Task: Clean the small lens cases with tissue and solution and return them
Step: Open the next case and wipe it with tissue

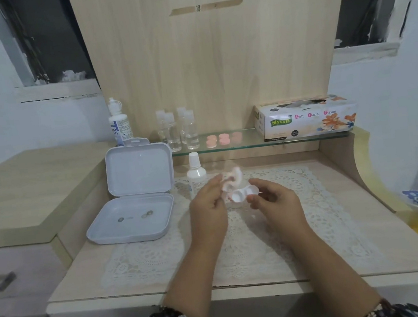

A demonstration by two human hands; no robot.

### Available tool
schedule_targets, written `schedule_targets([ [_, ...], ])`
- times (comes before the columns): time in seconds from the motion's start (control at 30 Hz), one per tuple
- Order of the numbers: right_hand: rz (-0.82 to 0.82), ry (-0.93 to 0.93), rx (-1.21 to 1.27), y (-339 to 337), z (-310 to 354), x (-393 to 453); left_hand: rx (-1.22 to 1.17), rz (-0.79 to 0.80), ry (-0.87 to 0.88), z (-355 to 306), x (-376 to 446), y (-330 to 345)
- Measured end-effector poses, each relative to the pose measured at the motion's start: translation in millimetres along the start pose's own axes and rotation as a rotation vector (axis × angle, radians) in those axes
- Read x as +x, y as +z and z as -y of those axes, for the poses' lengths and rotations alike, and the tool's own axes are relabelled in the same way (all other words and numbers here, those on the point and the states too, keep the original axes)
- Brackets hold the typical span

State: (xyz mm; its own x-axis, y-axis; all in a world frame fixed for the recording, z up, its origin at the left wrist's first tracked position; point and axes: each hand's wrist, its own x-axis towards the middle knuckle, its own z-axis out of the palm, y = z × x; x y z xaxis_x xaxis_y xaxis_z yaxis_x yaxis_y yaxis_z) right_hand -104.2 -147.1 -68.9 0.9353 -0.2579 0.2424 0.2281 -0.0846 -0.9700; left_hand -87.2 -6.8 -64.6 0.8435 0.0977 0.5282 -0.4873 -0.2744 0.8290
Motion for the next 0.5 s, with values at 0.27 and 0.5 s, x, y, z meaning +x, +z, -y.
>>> schedule_targets([
  [0.27, 0.018, 0.012, 0.048, -2, 1, 0, 0.112, 0.106, -0.002, 2, 0, 4],
  [0.5, -0.002, 0.033, 0.075, -1, 0, 2, 0.006, 0.042, -0.125, -3, 1, -1],
])
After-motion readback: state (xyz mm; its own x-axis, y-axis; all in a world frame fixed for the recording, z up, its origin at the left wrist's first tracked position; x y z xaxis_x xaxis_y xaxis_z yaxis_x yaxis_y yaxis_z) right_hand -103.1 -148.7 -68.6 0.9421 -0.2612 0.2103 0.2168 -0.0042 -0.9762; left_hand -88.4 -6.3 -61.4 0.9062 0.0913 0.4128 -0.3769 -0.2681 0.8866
